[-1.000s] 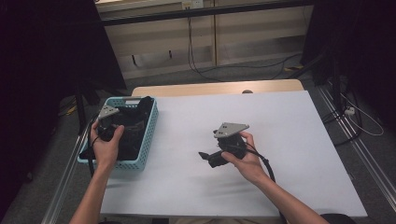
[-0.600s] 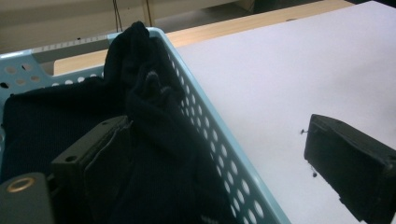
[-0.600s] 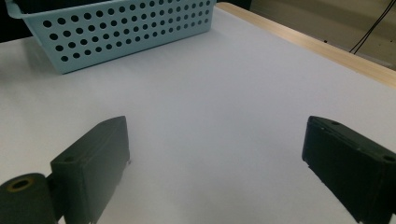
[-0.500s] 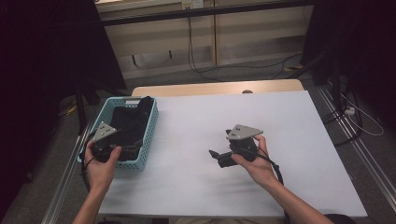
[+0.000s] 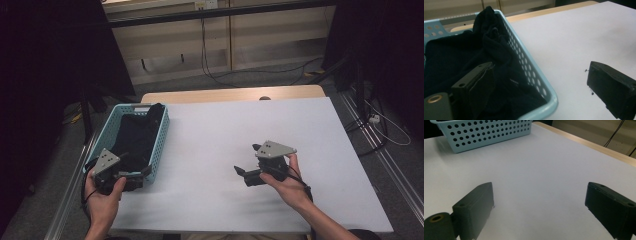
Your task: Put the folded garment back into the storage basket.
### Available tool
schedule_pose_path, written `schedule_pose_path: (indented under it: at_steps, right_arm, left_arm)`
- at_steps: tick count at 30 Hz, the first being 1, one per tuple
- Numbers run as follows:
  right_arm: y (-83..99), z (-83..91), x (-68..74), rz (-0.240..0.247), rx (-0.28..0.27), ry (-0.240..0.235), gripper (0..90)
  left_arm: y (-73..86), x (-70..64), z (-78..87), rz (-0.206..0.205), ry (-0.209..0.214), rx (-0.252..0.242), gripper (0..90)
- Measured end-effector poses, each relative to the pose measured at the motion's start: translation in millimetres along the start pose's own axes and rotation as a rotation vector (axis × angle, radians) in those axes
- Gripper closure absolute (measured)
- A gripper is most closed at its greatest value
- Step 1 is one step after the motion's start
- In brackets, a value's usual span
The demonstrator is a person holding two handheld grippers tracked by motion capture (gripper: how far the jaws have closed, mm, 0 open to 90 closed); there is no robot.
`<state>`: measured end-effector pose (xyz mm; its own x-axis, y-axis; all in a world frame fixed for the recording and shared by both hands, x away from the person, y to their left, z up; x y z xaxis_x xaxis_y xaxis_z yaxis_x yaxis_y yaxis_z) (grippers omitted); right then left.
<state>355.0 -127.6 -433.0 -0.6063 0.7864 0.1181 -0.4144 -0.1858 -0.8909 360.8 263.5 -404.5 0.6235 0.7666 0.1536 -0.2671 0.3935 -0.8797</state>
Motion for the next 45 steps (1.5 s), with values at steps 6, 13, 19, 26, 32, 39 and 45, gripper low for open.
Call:
schedule_pose_path:
  at_steps: [6,13,19,26,32,39,45]
  right_arm:
    - [7.9,11.4,-4.9,-0.01,-0.004,0.022,8.0]
    - [18.6,25.0,-12.6,-0.032,-0.007,0.045,8.2]
    - [26.5,38.8,-22.2,-0.049,-0.024,0.075,8.4]
    - [40.9,59.3,-32.4,-0.07,-0.032,0.119,8.9]
    - [48.5,73.9,-33.4,-0.085,-0.065,0.136,9.0]
    - [54.5,76.5,-30.7,-0.076,-0.075,0.145,9.0]
    - [52.1,76.2,-31.2,-0.087,-0.104,0.147,9.0]
  left_arm:
    - [4.3,-10.0,11.5,-0.026,0.003,-0.005,7.2]
    - [27.1,-14.8,7.9,0.006,-0.027,0.013,6.6]
    - [21.4,-25.8,7.6,-0.016,-0.027,-0.016,6.1]
    - [22.3,-35.3,11.3,-0.012,-0.006,-0.039,5.8]
    - [23.3,-42.3,12.0,-0.021,0.005,-0.044,5.8]
    - [23.2,-43.8,9.7,-0.017,0.014,-0.046,5.7]
    - [23.2,-42.9,9.6,-0.014,0.003,-0.04,5.6]
Point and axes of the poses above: each handheld gripper's, and its own axes: z roughly backward along the jaws, y roughly out of its underside, x roughly to its left, the point moved 4 cm from there along -z, roughly forward along the jaws, and after that the axes turned 10 degrees about -z, right-handed, at the moved point
